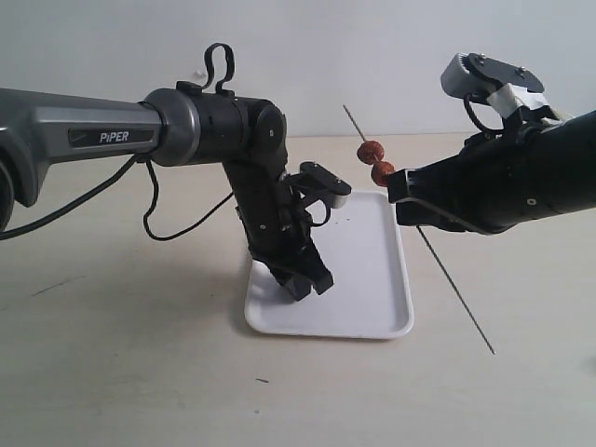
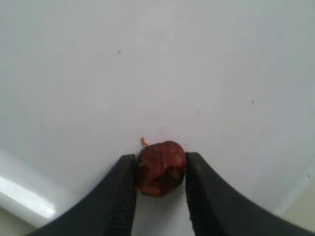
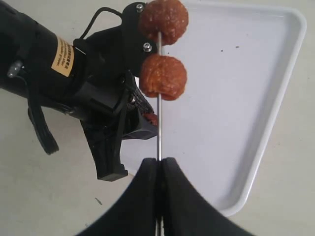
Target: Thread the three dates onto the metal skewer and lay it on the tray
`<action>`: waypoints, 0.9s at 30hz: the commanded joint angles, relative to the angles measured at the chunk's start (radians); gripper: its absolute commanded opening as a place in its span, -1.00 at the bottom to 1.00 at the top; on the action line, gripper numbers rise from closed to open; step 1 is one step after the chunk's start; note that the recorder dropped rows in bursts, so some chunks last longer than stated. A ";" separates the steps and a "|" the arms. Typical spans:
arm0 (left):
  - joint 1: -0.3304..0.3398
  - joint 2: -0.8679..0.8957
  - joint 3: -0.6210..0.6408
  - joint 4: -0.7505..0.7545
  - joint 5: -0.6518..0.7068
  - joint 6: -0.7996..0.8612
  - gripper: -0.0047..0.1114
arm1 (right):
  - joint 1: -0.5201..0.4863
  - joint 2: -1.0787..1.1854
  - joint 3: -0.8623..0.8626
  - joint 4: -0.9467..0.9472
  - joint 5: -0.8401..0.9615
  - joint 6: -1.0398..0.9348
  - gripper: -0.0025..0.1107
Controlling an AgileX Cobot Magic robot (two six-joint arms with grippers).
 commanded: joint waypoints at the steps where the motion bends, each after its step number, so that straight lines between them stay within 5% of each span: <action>1: -0.003 -0.002 0.001 -0.013 -0.026 -0.018 -0.33 | -0.005 -0.009 0.003 -0.006 -0.010 -0.005 -0.96; 22: -0.003 -0.002 0.001 -0.019 0.007 -0.024 -0.53 | -0.005 -0.009 0.003 -0.006 -0.005 -0.005 -0.96; 27: 0.072 -0.075 0.001 -0.275 0.095 0.099 -0.53 | -0.005 -0.009 0.003 -0.021 -0.005 -0.005 -0.96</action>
